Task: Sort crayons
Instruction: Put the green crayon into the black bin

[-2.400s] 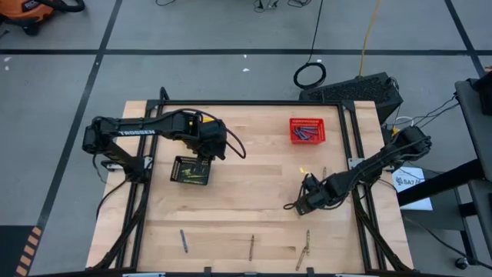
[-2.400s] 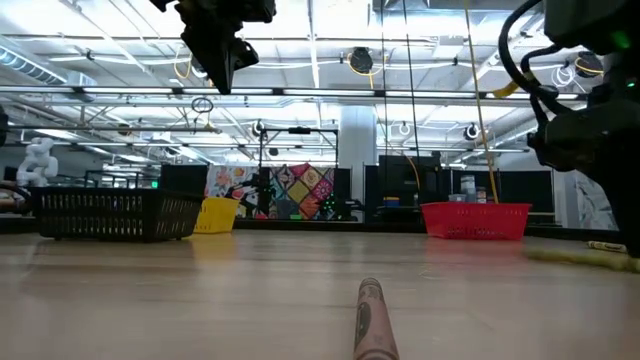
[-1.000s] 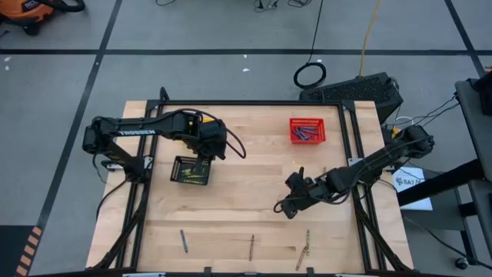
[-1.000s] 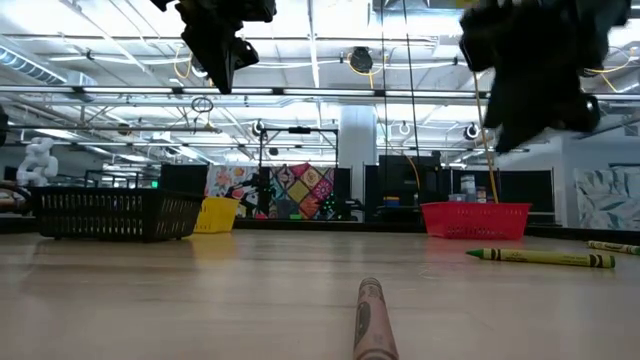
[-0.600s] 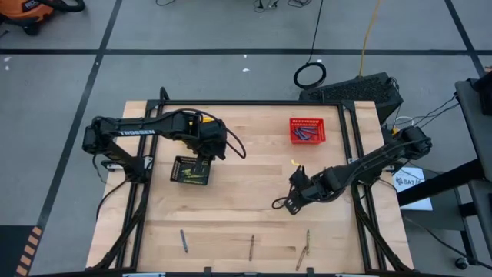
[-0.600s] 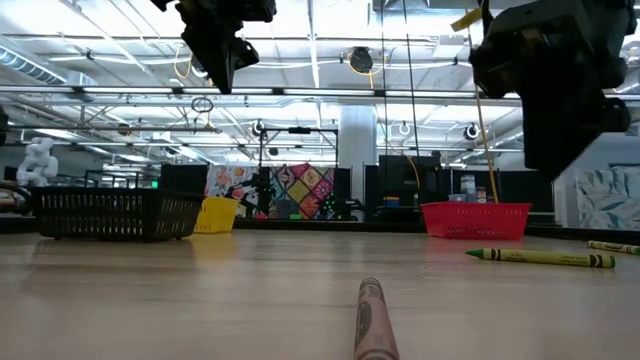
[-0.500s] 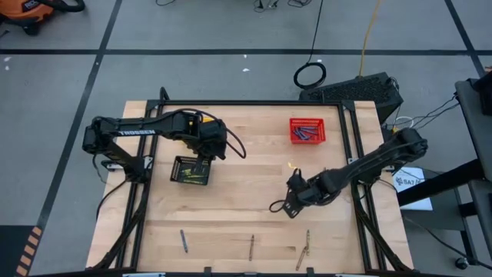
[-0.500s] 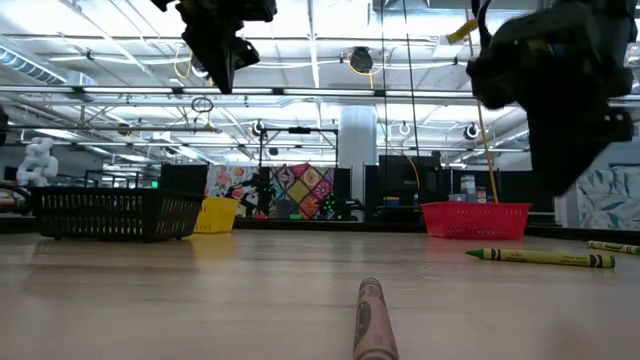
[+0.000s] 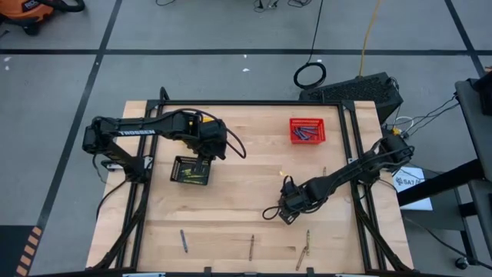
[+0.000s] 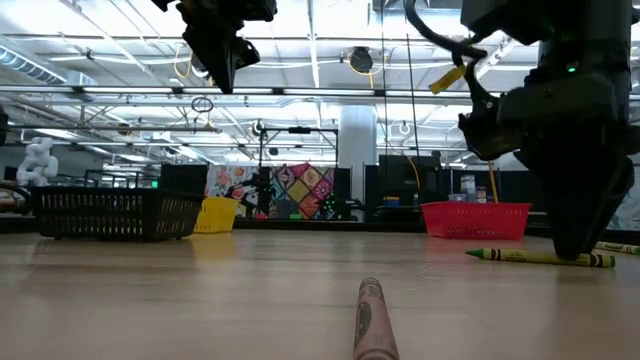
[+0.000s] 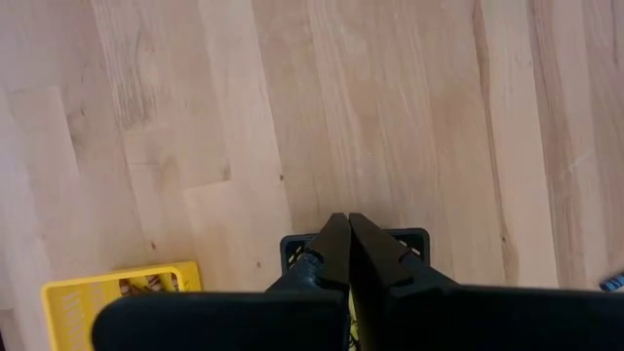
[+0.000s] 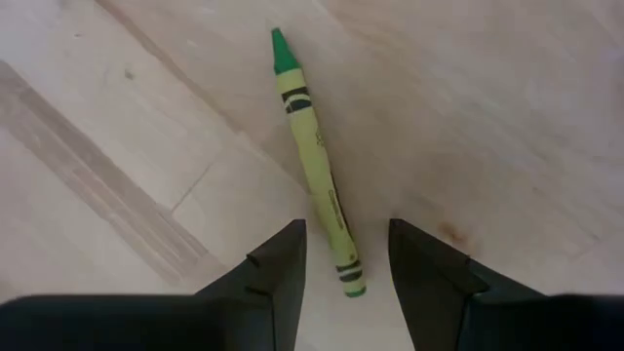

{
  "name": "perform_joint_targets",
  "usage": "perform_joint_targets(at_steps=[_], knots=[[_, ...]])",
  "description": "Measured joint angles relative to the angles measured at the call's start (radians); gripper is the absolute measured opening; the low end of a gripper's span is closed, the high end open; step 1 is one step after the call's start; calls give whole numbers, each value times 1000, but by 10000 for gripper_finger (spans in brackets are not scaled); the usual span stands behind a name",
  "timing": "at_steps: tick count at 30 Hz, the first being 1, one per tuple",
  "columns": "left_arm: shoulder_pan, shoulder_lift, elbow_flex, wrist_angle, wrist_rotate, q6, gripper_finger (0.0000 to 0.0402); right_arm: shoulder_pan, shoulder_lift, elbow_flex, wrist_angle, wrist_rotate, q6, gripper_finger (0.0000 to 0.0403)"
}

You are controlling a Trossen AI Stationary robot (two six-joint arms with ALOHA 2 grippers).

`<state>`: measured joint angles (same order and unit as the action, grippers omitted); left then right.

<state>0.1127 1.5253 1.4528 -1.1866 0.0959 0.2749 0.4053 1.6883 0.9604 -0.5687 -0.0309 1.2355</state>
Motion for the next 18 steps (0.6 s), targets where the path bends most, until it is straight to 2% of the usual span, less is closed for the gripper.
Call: perform_joint_targets(at_steps=[7,12,18], knots=[[0,0,0,-5,-2,1,0,-12,56,4,-6,17,-3,132],[1,0,0,-98,-70,71,0,-26,117,4,-50,10,3,128],[20,0,0,-151,-79,74,0,-40,129,5,-75,16,49,85]])
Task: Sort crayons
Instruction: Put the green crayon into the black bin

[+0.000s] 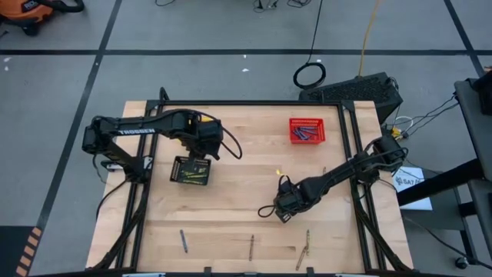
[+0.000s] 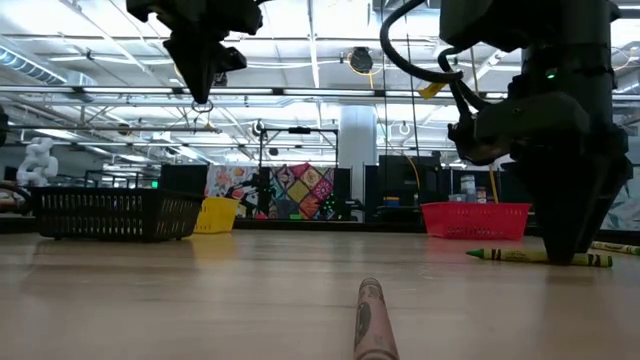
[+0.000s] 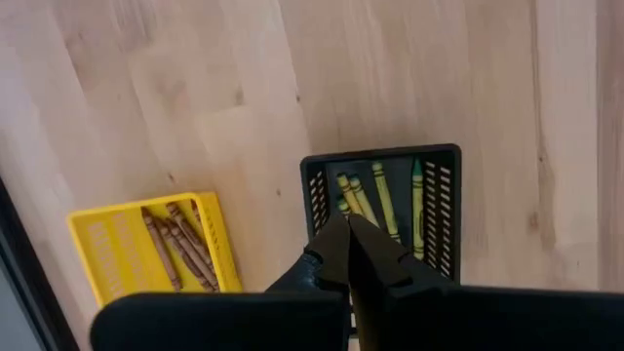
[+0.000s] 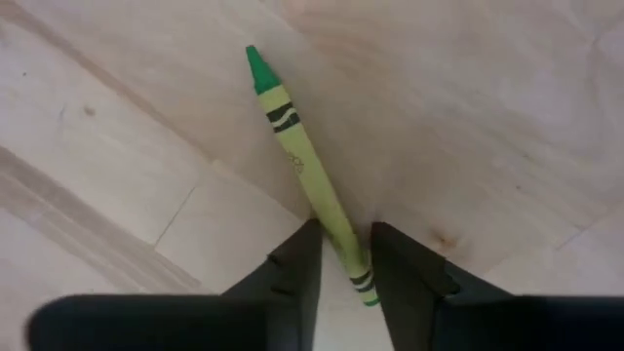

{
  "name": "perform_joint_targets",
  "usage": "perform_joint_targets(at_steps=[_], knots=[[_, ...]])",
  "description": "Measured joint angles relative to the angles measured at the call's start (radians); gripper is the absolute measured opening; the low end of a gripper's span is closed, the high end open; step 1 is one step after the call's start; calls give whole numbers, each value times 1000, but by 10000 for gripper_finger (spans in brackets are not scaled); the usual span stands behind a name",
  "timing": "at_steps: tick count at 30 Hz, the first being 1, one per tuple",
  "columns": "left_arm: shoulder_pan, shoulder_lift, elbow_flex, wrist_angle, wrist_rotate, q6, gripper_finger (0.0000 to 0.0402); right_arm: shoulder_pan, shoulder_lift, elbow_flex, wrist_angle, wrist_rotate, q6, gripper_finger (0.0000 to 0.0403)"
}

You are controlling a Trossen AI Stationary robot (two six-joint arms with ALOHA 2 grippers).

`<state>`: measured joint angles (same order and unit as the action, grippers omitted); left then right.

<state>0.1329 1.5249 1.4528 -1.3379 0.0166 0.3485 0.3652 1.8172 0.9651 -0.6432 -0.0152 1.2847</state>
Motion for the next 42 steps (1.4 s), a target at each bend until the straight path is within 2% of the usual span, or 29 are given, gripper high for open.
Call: perform_joint_targets(at_steps=[7,17,23,27,32,37,42], knots=[[12,0,0,-3,1,0,0,-5,0,-1,3,15,31,9],[12,0,0,-4,6,5,0,-3,-23,7,-3,34,24,3],[12,0,0,-4,16,5,0,-3,-80,61,-19,89,-32,1],[12,0,0,-2,104,4,0,-10,-114,101,-31,171,-66,0],[4,0,0,28,218,5,0,-2,-132,138,-40,194,-101,0],[-16,0,-1,31,244,6,0,9,-140,167,-55,219,-120,0],[-17,-27,-67,82,351,0,0,32,-141,199,-82,252,-120,0]])
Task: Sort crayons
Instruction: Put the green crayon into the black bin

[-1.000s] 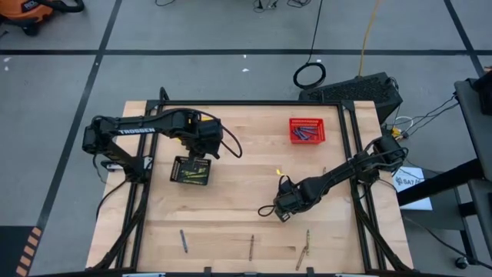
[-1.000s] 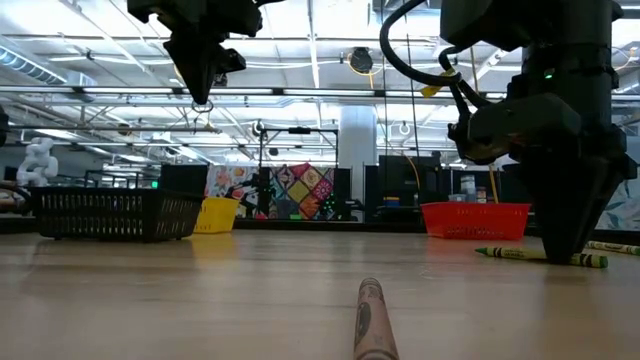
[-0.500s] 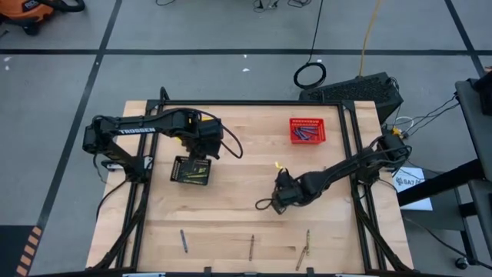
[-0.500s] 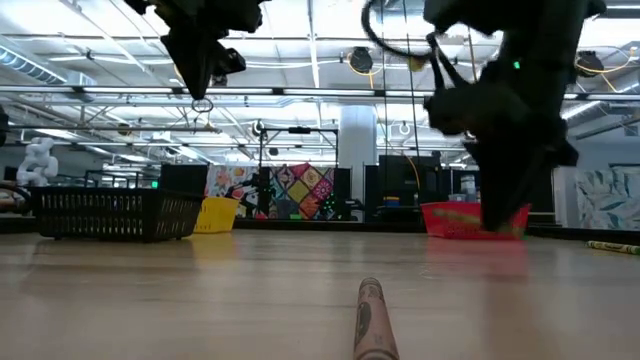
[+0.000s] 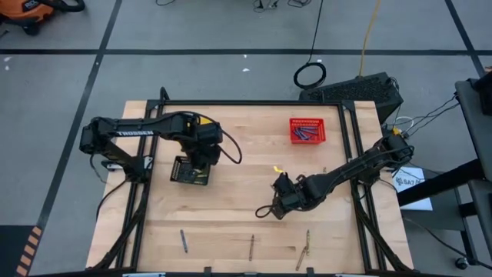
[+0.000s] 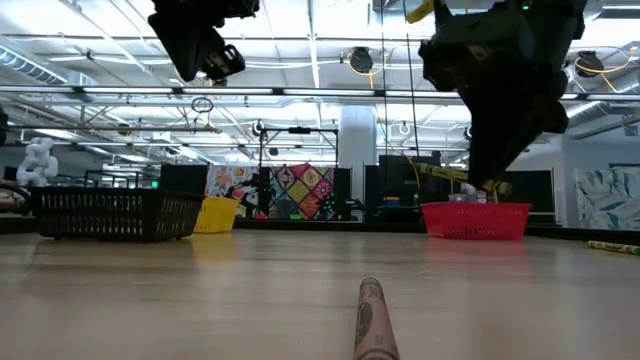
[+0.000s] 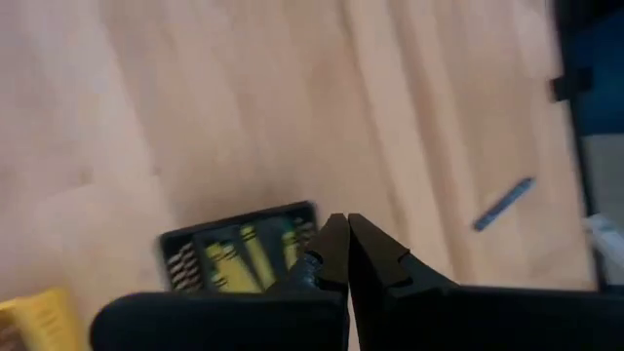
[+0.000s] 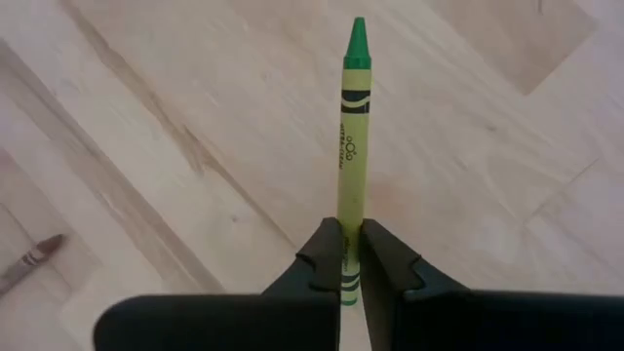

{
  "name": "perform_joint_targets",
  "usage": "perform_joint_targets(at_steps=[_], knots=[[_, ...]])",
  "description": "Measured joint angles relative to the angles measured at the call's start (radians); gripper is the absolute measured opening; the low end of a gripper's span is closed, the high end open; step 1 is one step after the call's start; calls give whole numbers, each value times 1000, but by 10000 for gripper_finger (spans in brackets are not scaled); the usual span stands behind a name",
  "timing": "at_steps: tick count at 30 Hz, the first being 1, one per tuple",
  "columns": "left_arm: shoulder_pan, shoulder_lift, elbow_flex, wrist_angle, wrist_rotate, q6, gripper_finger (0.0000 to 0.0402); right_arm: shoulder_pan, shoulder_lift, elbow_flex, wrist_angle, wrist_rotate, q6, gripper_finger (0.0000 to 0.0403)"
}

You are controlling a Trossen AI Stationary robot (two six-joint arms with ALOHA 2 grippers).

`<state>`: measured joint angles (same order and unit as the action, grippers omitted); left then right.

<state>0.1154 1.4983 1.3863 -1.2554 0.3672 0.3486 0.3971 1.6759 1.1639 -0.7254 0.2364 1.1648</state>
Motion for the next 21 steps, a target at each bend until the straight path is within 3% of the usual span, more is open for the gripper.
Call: perform_joint_targets(at_steps=[10,21], knots=[[-20,-9,-200,138,119,-51,4,24,-1,41,4,57,0,0],[-86,-9,-233,256,129,-24,73,23,-1,41,73,121,-21,0]])
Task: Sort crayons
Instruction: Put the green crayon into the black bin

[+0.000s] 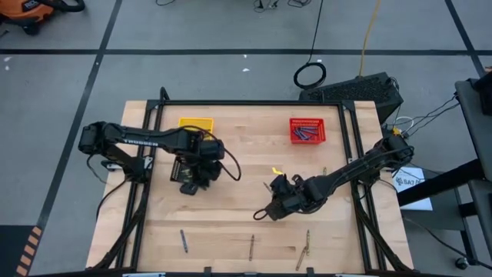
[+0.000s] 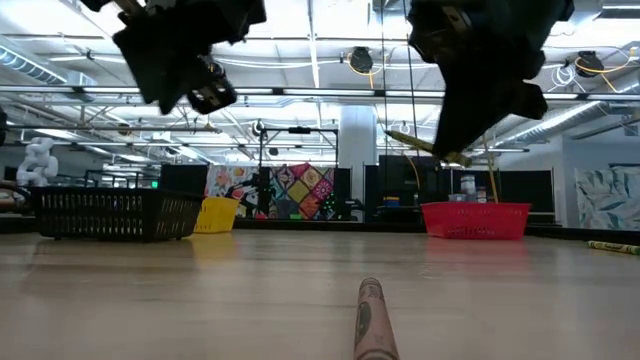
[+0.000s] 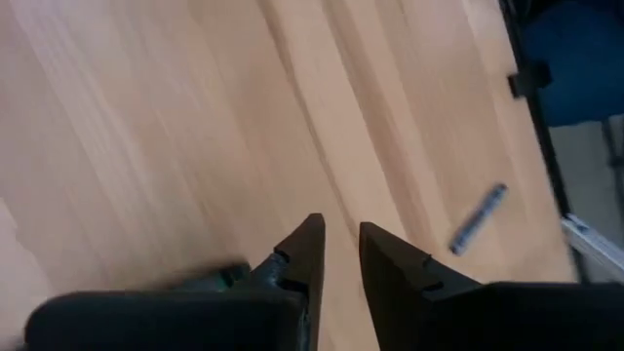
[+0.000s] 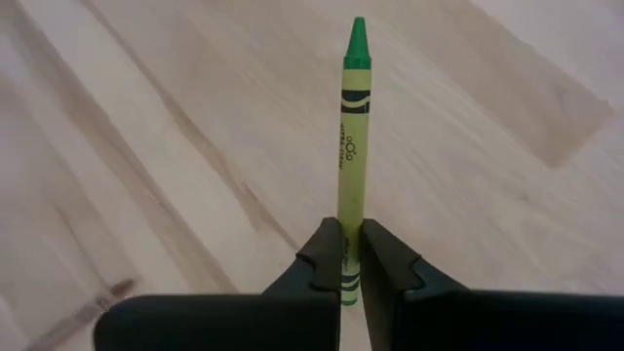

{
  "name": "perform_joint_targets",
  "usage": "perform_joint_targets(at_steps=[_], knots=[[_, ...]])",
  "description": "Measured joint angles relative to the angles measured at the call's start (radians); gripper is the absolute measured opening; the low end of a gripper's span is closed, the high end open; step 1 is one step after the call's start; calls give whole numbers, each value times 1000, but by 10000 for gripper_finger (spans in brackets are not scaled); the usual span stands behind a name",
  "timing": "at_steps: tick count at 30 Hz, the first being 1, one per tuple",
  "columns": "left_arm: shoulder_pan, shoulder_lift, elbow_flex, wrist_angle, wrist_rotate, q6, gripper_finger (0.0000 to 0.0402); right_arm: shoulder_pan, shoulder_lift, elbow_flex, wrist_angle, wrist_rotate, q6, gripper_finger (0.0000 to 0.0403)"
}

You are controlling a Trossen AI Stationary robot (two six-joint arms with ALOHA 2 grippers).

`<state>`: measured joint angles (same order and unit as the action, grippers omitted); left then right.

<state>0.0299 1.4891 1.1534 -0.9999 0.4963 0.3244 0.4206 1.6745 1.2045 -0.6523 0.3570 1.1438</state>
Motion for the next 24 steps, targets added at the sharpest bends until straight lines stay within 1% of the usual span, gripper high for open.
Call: perform_joint_targets(at_steps=[5,8,11,15,21,24], knots=[[-28,0,0,131,-5,29,75,3,0,0,94,37,-55,0],[-41,0,0,182,-6,36,75,12,-8,0,149,56,-98,0],[-47,0,0,187,-6,59,75,26,-25,0,200,86,-135,0],[-46,1,0,207,-5,49,75,56,-64,1,241,145,-181,0],[-71,1,0,398,7,13,75,105,-114,1,279,247,-256,0],[-84,1,0,485,7,-2,75,126,-130,1,298,281,-293,0]])
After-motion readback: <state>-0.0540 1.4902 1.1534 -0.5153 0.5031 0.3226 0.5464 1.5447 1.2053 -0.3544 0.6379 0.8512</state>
